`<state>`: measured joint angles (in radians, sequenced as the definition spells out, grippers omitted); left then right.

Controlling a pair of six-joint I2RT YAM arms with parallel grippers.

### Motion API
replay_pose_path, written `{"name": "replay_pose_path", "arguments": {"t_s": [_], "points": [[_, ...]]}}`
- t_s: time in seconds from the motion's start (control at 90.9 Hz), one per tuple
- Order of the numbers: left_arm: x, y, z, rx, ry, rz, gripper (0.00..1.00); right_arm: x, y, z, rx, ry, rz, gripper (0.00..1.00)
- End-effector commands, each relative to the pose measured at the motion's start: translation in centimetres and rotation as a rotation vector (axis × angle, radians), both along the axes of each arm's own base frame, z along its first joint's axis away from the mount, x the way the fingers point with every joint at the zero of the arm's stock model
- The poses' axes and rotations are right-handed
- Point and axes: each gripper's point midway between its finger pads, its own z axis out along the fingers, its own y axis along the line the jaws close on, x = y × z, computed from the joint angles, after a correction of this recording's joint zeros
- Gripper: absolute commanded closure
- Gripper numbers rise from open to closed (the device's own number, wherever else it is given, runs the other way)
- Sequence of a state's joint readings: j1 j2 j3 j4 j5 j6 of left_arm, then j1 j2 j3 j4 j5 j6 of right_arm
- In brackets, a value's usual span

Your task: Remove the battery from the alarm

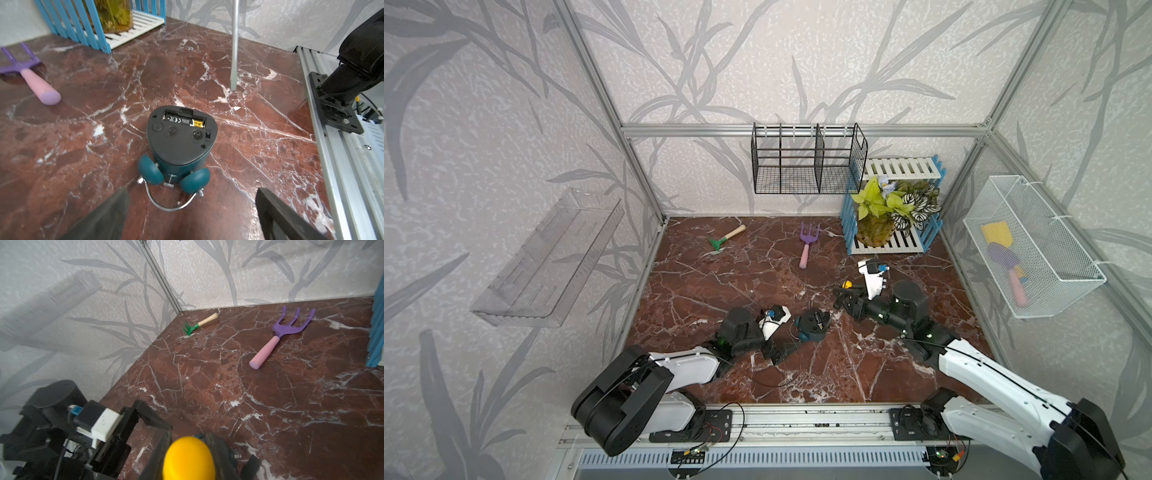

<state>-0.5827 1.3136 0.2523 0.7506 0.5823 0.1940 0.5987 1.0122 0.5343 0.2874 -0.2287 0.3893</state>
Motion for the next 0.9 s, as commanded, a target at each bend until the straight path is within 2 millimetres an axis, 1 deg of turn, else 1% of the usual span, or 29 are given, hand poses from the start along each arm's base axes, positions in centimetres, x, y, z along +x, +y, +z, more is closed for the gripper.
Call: {"name": "replay_pose_path", "arguments": {"t_s": [0.0,0.033,0.132,0.22,0.319,0.341,0.396,0.451,0.616,0.759,0.891], "points": [[2.0,-0.7,3.4,-0.017,-0.242,0.012,0.0,1.6,0.0,2.4,-0.014,-0.163,-0.07,1.0],[2.0,-1.0,3.2,-0.006,-0.246,-0.005,0.0,1.6,0.4,2.2,-0.018,-0.162,-0.065,1.0],[1.5,-1.9,2.2,0.011,-0.243,-0.062,0.0,1.6,1.1,2.3,-0.016,-0.188,-0.055,1.0],[1.3,-2.3,0.9,0.032,-0.236,-0.086,0.0,1.9,1.3,1.3,-0.019,-0.175,-0.074,1.0],[1.9,-2.9,-0.2,0.045,-0.22,-0.093,0.0,2.4,1.6,0.3,-0.036,-0.162,-0.098,1.0],[2.2,-3.1,0.0,0.04,-0.228,-0.092,0.0,2.5,1.8,0.1,-0.041,-0.161,-0.101,1.0],[2.6,-3.6,-0.4,0.038,-0.224,-0.097,0.0,2.6,2.0,-0.4,-0.051,-0.153,-0.116,1.0],[3.0,-4.2,-0.4,0.029,-0.227,-0.099,0.0,2.7,2.3,-0.9,-0.058,-0.144,-0.13,1.0],[3.6,-5.1,-1.2,0.04,-0.226,-0.086,0.0,2.8,1.6,-2.3,-0.103,-0.128,-0.213,1.0],[3.1,-5.3,-2.5,0.063,-0.206,-0.103,0.0,2.6,1.5,-2.6,-0.112,-0.129,-0.227,1.0],[2.6,-5.4,-3.7,0.074,-0.178,-0.126,0.0,2.4,1.8,-2.2,-0.116,-0.149,-0.218,1.0]]}}
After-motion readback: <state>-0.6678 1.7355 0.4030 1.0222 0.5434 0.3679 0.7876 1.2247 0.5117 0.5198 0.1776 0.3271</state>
